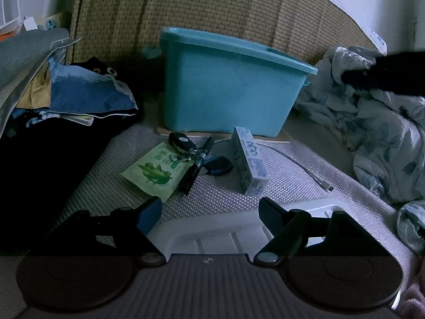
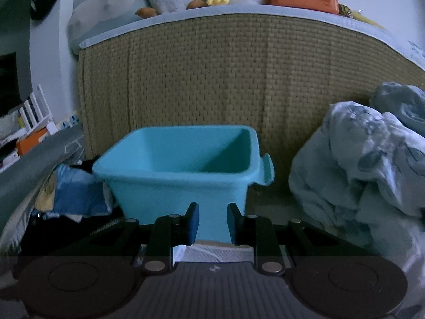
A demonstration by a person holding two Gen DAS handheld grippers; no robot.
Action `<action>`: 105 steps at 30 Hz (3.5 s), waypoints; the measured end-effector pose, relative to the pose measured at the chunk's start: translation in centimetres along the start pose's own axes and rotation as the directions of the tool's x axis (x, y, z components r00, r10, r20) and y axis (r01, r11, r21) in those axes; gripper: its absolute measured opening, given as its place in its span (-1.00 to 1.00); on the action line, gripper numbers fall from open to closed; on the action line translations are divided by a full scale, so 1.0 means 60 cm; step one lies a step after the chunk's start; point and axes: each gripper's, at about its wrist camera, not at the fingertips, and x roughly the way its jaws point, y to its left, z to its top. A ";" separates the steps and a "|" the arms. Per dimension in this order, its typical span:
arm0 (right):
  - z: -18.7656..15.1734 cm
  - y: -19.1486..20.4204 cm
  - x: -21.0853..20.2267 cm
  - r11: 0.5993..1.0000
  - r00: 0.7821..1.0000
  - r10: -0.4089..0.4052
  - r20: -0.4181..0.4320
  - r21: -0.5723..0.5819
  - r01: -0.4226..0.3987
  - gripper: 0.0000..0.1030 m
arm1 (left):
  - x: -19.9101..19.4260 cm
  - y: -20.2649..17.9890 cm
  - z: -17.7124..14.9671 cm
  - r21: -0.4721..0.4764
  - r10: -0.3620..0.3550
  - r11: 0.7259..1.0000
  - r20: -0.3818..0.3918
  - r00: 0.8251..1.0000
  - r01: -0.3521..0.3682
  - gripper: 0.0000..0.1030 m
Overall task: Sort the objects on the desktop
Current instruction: 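Withdraw the right gripper from the teal bin, then reach the left gripper to the white toothpaste box and close on it, then lift the toothpaste box with the left gripper up over the teal bin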
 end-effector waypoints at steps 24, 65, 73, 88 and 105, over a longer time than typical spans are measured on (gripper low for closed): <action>-0.214 -0.064 -0.089 1.000 0.987 -0.021 -0.161 0.016 0.024 -0.36 | -0.005 -0.022 -0.004 0.032 0.013 0.999 -0.032 0.999 -0.012 0.61; -0.277 -0.082 -0.098 0.997 0.984 0.038 -0.173 0.068 -0.027 -0.26 | 0.157 -0.120 0.050 0.049 0.098 0.995 -0.141 0.985 -0.092 -0.07; -0.277 -0.083 -0.098 0.997 0.984 0.040 -0.175 0.074 -0.027 -0.26 | 0.152 -0.128 0.064 0.087 0.111 0.991 -0.108 0.988 -0.102 -0.48; -0.279 -0.082 -0.092 0.997 0.982 0.040 -0.187 0.067 -0.028 -0.26 | 0.067 -0.126 0.105 0.099 0.073 0.993 -0.016 0.997 -0.071 -0.48; -0.279 -0.079 -0.094 0.998 0.982 0.037 -0.185 0.057 -0.027 -0.26 | 0.012 -0.126 0.145 0.091 0.061 0.994 0.045 0.997 -0.065 -0.48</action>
